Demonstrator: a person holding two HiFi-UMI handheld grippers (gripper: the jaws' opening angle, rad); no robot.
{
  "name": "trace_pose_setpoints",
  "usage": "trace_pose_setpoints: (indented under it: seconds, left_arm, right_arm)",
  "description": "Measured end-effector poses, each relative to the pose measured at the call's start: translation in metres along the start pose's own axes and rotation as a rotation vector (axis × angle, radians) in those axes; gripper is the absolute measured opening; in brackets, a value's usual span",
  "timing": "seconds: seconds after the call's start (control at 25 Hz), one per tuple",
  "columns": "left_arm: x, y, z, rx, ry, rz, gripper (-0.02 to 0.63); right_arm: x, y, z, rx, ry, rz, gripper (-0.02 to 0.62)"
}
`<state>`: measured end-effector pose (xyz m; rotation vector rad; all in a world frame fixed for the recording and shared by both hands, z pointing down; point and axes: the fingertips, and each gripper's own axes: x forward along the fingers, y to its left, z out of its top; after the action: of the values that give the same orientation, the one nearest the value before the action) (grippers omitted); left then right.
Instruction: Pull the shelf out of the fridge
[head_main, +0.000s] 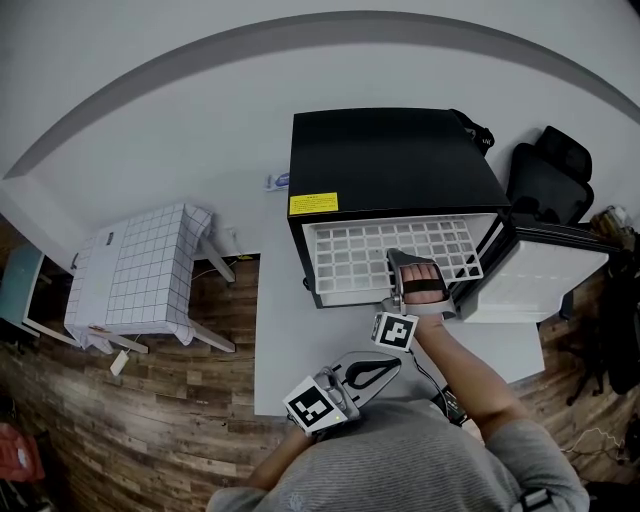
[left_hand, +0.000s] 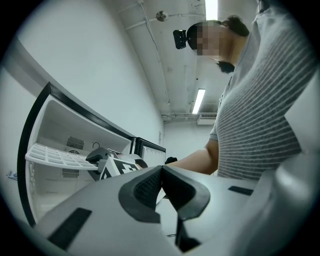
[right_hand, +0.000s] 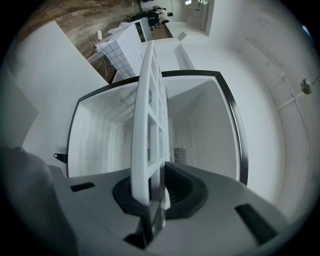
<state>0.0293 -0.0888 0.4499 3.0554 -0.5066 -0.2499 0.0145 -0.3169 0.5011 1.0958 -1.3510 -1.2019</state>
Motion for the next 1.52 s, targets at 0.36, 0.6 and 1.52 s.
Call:
trace_pose_setpoints:
  seconds: [0.36, 0.6, 1.52]
  left_arm:
    - [-0.015, -0.022, -0.01, -0.174, 0.048, -0.202, 0.011]
    - [-0.019, -0.059, -0.003, -0.296, 0.086, -0.51, 0.011]
    - [-0.007, -0.107, -0.005, -0.297, 0.136, -0.801, 0.011]
  right_arm:
    - [-0.006, 0.003, 0.004, 0.03, -0.018, 0.036, 0.028]
    - [-0.01, 0.002, 0.002, 0.009, -0.012, 0.033, 0.028]
    - [-0.019, 0.002, 0.004, 0.02, -0.01, 0.047, 0.028]
